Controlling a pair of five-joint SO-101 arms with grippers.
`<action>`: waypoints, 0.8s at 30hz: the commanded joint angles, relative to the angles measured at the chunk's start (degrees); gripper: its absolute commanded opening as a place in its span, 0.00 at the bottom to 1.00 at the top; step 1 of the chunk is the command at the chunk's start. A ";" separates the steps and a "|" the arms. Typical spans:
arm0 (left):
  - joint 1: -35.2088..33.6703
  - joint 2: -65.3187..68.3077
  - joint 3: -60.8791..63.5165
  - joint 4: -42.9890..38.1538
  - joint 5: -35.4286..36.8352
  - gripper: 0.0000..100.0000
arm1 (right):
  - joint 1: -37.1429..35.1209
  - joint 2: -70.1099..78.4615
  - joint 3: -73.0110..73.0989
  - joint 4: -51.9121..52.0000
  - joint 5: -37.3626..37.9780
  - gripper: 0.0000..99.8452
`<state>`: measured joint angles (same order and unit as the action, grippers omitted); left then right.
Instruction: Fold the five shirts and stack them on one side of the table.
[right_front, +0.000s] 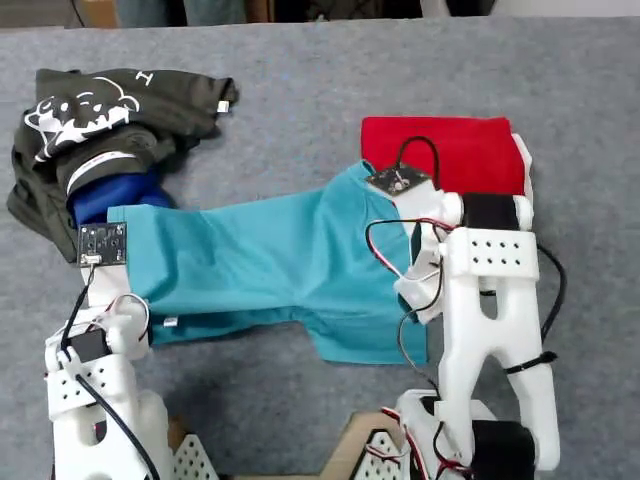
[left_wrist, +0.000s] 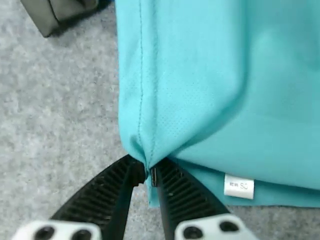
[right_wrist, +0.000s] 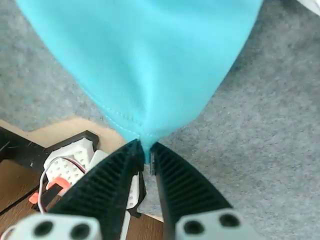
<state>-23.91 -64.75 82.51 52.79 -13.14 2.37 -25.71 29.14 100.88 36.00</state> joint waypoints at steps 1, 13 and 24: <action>-0.57 -0.35 -1.80 2.37 -0.62 0.03 | 0.88 -1.98 0.13 0.35 1.32 0.01; -0.66 -0.35 -3.03 6.07 -4.31 0.03 | 0.79 -1.98 6.99 0.35 4.57 0.01; -2.15 -0.35 -2.59 5.98 -4.66 0.03 | 0.97 -1.98 8.04 0.35 8.09 0.01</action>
<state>-24.79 -64.75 80.66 58.51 -17.36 2.37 -25.71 36.88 100.88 42.95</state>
